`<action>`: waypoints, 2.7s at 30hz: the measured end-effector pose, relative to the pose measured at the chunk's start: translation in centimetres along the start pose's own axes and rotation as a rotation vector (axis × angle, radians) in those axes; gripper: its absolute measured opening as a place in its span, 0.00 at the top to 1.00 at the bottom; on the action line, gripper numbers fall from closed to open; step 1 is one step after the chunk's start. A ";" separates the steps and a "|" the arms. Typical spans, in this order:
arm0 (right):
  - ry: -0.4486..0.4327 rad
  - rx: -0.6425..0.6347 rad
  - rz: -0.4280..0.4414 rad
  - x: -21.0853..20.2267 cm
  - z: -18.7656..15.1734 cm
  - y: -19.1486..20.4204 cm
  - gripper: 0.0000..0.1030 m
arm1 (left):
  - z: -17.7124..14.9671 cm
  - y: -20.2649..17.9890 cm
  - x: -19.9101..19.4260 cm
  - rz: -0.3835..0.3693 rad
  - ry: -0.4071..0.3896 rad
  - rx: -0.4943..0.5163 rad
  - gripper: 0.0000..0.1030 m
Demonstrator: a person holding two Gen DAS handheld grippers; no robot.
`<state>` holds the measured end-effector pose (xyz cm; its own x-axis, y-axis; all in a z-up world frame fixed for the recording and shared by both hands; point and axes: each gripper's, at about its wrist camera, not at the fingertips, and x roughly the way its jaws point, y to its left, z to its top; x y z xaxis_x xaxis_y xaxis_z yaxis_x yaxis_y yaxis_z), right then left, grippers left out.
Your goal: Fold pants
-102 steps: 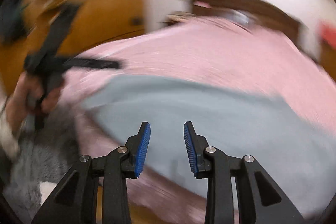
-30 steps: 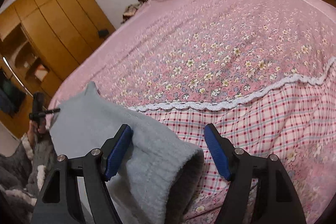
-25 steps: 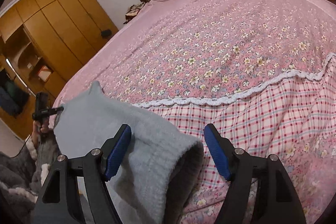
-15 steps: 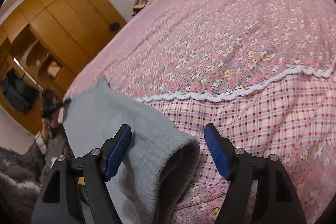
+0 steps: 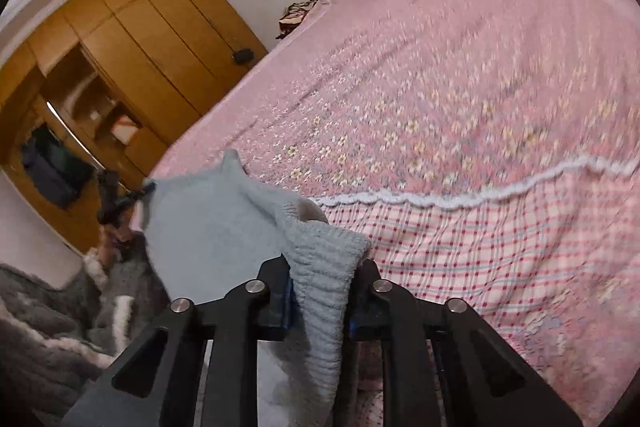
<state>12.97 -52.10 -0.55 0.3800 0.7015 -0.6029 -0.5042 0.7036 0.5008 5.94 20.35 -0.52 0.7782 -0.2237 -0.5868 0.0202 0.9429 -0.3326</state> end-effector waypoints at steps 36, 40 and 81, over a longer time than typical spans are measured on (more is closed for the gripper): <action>0.005 0.049 -0.346 7.2 12.9 -5.6 0.30 | 13.1 8.2 18.4 0.107 0.174 -0.128 0.46; -0.030 0.091 -0.402 2.6 9.8 -4.0 0.30 | 11.2 8.2 14.1 0.169 0.192 -0.147 0.39; -0.289 0.728 0.055 7.9 2.3 -0.7 0.25 | 6.8 6.3 14.6 -0.111 -0.018 -0.712 0.28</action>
<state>18.17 -46.79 -4.25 0.6062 0.6689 -0.4302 0.0692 0.4945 0.8664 21.73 24.68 -6.16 0.8055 -0.2990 -0.5116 -0.3096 0.5239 -0.7936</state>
